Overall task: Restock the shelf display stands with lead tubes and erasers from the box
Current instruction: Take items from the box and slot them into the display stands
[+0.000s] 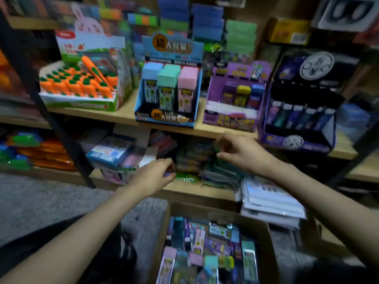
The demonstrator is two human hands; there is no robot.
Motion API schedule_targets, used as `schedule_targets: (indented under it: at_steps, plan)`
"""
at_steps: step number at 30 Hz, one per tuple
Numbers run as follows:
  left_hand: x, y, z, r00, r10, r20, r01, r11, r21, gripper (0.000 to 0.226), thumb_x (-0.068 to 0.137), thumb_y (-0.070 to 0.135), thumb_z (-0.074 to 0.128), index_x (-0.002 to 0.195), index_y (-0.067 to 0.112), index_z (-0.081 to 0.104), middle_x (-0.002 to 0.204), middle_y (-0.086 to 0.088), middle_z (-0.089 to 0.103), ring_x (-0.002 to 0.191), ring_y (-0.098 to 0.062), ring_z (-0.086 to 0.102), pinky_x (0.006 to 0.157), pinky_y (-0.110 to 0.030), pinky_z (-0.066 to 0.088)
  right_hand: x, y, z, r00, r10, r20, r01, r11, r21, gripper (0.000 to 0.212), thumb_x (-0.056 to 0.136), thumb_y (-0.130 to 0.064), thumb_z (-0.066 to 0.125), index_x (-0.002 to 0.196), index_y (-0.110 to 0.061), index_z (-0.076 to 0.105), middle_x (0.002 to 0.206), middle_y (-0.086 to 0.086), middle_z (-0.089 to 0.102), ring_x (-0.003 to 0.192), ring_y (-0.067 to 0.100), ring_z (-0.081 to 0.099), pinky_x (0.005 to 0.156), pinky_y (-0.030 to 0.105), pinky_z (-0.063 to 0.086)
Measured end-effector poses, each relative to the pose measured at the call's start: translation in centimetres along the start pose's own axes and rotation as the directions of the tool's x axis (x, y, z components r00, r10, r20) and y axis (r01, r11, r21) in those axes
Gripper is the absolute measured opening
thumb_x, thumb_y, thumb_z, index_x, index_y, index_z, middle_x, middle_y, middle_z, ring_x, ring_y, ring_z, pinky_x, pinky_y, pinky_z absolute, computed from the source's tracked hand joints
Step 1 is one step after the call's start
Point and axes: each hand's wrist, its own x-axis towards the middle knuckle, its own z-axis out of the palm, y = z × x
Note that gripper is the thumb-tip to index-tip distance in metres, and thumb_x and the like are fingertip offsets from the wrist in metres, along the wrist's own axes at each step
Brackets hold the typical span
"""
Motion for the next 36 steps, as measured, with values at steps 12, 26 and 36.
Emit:
schedule_targets:
  at_steps: [12,26,36]
  plan:
    - [-7.6,-0.5,21.7,0.882,-0.223,0.415,0.389,0.842,-0.375,0.019,0.085,0.003,0.063,0.079,0.014,0.048,0.080,-0.016,0.059,0.073,-0.021,0.051,0.072,-0.035,0.044,-16.9,11.6,18.1,0.736,0.501,0.455,-0.567,0.824,0.011,0.037,0.088,-0.022,0.062,0.119,-0.006,0.050,0.109,0.014,0.063,0.100,0.028,0.059,0.077,0.027,0.040]
    - [-5.1,-3.0,30.7,0.867,-0.240,0.436,0.312,0.945,-0.101,0.066,0.090,0.043,0.056,0.146,0.020,0.031,0.157,-0.008,0.015,0.142,-0.028,0.022,0.110,-0.039,0.027,-20.1,14.4,29.8,0.409,0.868,0.282,-0.851,0.251,0.461,0.050,0.094,-0.015,0.052,0.141,-0.011,0.035,0.137,0.017,0.049,0.127,0.032,0.046,0.105,0.043,0.037]
    - [-7.8,-2.0,33.3,0.830,-0.184,0.526,0.180,0.982,0.059,0.069,0.096,0.054,0.027,0.150,0.024,-0.003,0.158,-0.001,-0.015,0.145,-0.025,-0.011,0.115,-0.044,0.013,-19.9,12.5,31.9,0.457,0.866,0.202,-0.866,0.383,0.321,0.050,0.097,-0.029,0.047,0.144,-0.021,0.032,0.147,0.001,0.038,0.136,0.027,0.028,0.111,0.041,0.028]
